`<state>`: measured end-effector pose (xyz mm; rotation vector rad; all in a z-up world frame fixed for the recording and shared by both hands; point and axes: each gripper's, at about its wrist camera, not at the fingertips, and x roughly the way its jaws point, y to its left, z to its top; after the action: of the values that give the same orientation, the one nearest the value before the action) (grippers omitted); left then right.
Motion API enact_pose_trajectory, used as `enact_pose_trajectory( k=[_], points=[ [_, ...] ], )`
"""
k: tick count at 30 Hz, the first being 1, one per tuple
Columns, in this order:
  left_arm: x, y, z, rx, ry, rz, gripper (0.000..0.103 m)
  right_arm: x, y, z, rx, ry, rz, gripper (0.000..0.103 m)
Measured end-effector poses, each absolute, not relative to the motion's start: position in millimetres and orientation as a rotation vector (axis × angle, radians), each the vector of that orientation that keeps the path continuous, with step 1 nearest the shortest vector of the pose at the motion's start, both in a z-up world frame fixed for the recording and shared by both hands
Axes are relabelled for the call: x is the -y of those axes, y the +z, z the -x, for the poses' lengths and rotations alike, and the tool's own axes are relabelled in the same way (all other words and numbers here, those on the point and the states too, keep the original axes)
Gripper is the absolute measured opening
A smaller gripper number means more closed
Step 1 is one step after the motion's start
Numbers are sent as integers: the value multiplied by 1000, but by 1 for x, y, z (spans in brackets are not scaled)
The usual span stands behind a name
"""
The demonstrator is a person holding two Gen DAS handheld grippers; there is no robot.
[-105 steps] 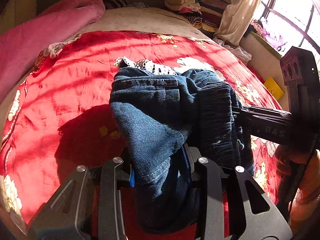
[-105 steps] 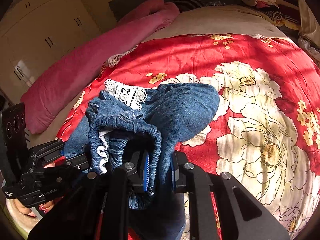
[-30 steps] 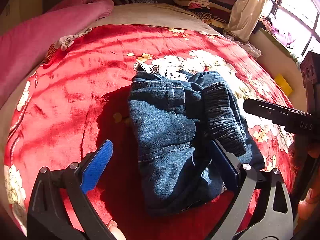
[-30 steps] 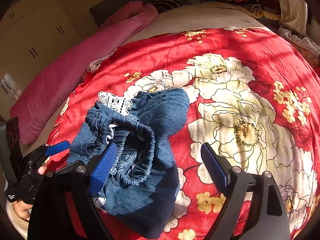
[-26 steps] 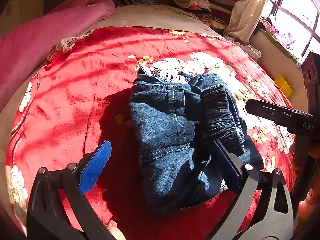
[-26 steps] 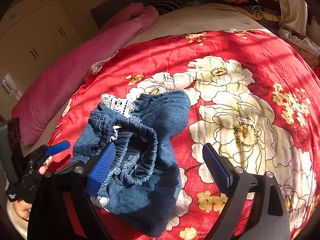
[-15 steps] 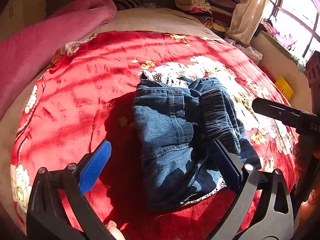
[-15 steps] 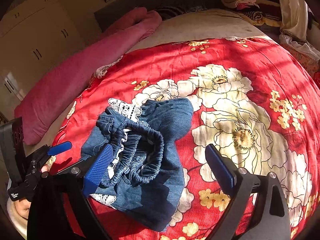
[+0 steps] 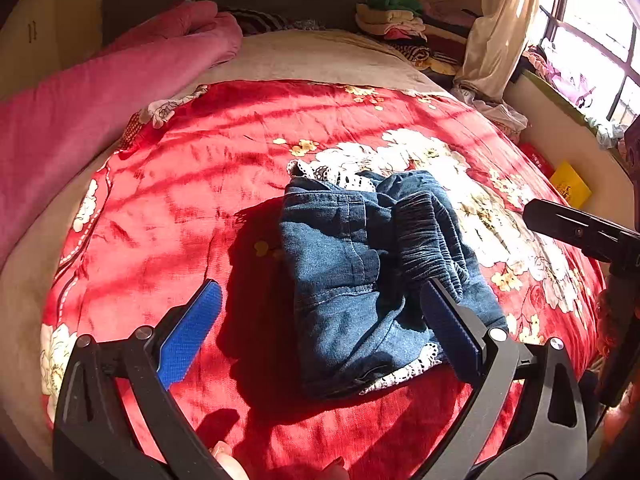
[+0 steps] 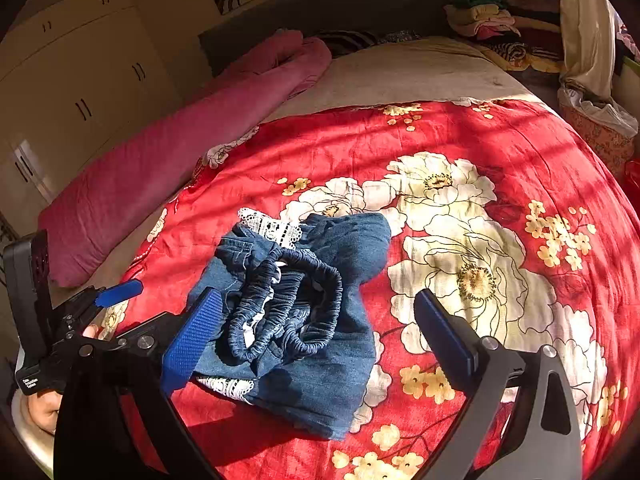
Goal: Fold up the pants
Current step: 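Release the pants and lift both tools away from the bundle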
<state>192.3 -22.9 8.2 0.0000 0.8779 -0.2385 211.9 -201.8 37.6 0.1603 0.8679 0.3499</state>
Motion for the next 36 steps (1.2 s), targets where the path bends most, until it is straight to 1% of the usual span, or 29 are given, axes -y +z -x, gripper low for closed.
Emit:
enact_pose_trajectory(
  k=[17,25,36],
  points=[
    [16,32,-140,-826,-208,-6,93,207,62,-148,-795,332,-105,98],
    [7,23,-103,-835,-181,15,93,207,60,-107,-781,327,-45,98],
    [-1,-1,-60,-846,-144,30,93,207,33,-55,-782,284,24,98]
  ],
)
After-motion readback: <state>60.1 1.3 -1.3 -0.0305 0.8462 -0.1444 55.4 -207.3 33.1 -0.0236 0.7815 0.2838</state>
